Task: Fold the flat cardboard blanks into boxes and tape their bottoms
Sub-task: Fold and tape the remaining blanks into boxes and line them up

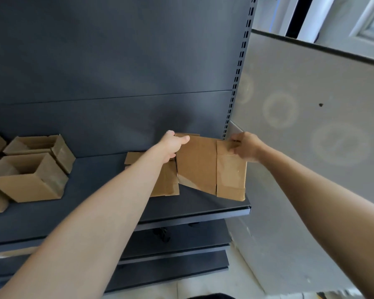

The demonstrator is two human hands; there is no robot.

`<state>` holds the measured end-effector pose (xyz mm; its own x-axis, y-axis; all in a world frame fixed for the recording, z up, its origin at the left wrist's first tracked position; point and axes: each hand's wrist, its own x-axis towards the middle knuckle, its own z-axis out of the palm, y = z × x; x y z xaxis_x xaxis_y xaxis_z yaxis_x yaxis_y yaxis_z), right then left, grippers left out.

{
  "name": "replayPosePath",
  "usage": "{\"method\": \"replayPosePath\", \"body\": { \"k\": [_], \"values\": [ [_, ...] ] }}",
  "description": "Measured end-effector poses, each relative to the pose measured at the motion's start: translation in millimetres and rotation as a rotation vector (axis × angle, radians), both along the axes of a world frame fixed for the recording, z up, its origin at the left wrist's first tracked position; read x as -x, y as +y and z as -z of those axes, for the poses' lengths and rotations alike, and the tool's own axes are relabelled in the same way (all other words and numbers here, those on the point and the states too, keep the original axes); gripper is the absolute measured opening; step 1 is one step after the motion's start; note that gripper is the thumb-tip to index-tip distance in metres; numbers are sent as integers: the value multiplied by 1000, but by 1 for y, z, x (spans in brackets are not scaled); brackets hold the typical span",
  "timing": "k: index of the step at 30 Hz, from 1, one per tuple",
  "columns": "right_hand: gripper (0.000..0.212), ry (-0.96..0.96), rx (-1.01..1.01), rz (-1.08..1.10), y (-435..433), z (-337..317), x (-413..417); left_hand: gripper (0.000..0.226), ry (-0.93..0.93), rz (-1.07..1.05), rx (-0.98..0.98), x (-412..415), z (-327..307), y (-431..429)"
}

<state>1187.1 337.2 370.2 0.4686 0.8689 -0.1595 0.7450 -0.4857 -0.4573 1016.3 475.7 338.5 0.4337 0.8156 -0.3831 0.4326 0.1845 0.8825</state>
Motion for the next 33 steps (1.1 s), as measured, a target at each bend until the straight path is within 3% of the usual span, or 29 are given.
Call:
{"method": "replayPosePath", "body": {
  "k": [13,23,27,30,33],
  "values": [
    [24,39,29,-127,36,14,28,75,98,-203,-7,49,6,23],
    [26,67,102,-155,55,13,53,61,87,-327,46,79,0,25],
    [36,221,181,-127,57,5,54,58,81,-323,48,81,-5,18],
    [39,515,116,14,59,3,52,56,102,-319,44,83,-10,14],
    [43,507,70,78,65,8,51,58,137,-292,46,87,-13,10]
  ]
}}
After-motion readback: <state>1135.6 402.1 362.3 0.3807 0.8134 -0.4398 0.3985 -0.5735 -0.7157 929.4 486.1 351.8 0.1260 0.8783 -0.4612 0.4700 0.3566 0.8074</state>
